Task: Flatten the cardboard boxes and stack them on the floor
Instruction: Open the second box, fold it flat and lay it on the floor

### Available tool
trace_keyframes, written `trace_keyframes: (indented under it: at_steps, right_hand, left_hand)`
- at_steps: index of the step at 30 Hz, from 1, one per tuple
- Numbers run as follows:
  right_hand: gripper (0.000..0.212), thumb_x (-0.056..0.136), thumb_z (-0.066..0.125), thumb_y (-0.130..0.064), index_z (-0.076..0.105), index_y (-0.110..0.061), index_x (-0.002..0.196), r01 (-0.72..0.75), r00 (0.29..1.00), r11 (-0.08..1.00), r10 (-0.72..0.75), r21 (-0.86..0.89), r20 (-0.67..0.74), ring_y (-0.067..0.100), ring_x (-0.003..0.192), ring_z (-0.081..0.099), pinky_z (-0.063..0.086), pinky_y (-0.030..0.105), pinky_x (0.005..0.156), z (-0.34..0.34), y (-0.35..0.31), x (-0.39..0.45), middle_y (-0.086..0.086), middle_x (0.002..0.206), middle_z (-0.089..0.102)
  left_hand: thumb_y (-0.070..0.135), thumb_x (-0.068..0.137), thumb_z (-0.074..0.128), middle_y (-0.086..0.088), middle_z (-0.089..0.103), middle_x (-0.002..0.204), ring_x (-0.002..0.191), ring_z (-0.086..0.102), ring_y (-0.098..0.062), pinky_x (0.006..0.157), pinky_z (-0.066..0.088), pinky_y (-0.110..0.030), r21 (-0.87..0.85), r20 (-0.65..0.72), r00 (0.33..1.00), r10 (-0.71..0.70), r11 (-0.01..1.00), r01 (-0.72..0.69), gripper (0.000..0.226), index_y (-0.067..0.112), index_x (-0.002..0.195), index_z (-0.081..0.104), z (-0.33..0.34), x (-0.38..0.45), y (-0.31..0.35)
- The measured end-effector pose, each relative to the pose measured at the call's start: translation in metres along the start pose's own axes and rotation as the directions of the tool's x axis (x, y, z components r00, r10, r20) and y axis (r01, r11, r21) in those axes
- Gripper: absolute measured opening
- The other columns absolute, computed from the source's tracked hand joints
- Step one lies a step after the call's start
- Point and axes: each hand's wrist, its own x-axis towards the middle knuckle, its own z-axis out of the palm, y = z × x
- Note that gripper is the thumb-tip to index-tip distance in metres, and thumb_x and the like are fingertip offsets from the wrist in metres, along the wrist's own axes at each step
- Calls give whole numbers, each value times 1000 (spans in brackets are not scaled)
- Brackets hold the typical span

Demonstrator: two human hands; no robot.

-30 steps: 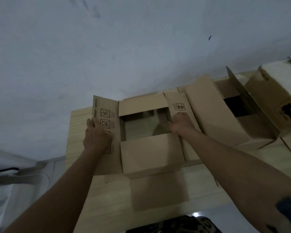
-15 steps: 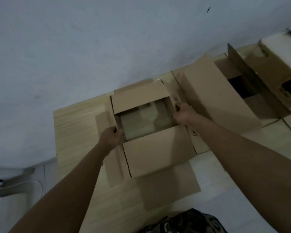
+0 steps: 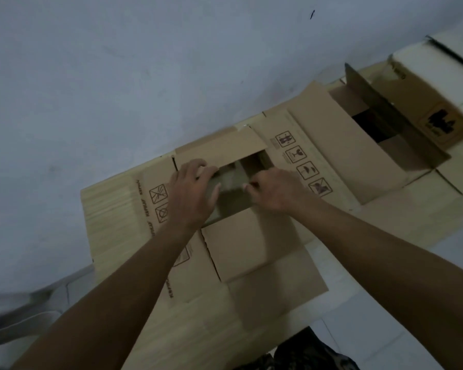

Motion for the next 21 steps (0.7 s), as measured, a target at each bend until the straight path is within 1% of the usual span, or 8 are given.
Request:
trace_keyframes:
  at_steps: [2, 5, 8, 10, 13, 15, 18, 21]
  right_hand:
    - [53, 100, 37, -56, 67, -13, 106, -21, 989, 999, 25, -25, 143, 29, 89, 60, 41, 35, 72, -5, -10, -3, 7, 89, 52]
    - [59, 102, 32, -57, 64, -8, 113, -45, 968, 998, 55, -46, 245, 31, 96, 59, 40, 38, 77, -17, -19, -16, 14, 100, 56]
    - [57, 103, 32, -53, 60, -7, 121, -49, 964, 996, 67, -76, 259, 34, 111, 59, 42, 40, 83, -35, -24, -31, 19, 122, 61]
    - [56, 103, 33, -54, 58, -9, 126, -51, 957, 993, 79, -104, 278, 33, 115, 58, 41, 38, 82, -48, -24, -39, 17, 127, 60]
    - [62, 100, 36, -60, 55, -12, 136, -57, 901, 991, 103, -119, 422, 30, 121, 55, 41, 36, 83, -61, -23, -48, 11, 137, 55]
    - [68, 96, 42, -64, 54, -12, 139, -69, 813, 993, 110, -93, 572, 28, 127, 51, 42, 36, 91, -60, -21, -52, 9, 144, 51]
    - [82, 88, 43, -76, 53, -15, 142, -34, 691, 996, 82, -81, 719, 29, 135, 45, 39, 41, 106, -46, -18, -59, 7, 150, 47]
    - [87, 89, 37, -78, 45, -16, 149, 23, 614, 999, 14, -36, 790, 29, 143, 36, 31, 44, 115, -36, -18, -72, 8, 157, 38]
  left_hand:
    - [35, 83, 70, -11, 53, 131, 120, 50, -31, 95, 43, -47, 36, 59, 994, 96, 994, -99, 49, 17, 127, 58, 5, 2, -1]
    - [28, 83, 71, -13, 53, 137, 124, 51, -33, 99, 42, -47, 42, 102, 990, 100, 994, -104, 53, 17, 132, 55, 10, 12, -7]
    - [19, 88, 67, -13, 60, 133, 113, 61, -35, 87, 50, -46, 16, 102, 992, 77, 997, -79, 43, 14, 130, 60, 7, 31, -19]
    - [16, 88, 64, -11, 66, 124, 102, 65, -35, 76, 53, -43, 5, 91, 994, 66, 998, -67, 37, 15, 125, 64, 0, 48, -27]
    - [17, 89, 62, -9, 71, 109, 88, 68, -33, 67, 52, -39, 18, -22, 999, 48, 999, -48, 30, 17, 119, 68, -10, 73, -33]
    - [15, 89, 62, -12, 70, 109, 90, 66, -34, 72, 49, -40, 42, -99, 994, 38, 999, -34, 33, 15, 122, 64, -13, 89, -35]
    - [10, 85, 62, -11, 61, 122, 111, 55, -32, 90, 40, -45, 91, -161, 987, -9, 996, 24, 46, 17, 130, 56, -8, 104, -36]
    - [13, 87, 61, -11, 46, 146, 136, 40, -31, 109, 25, -54, 176, -117, 993, -29, 983, 49, 61, 19, 145, 42, 8, 110, -36]
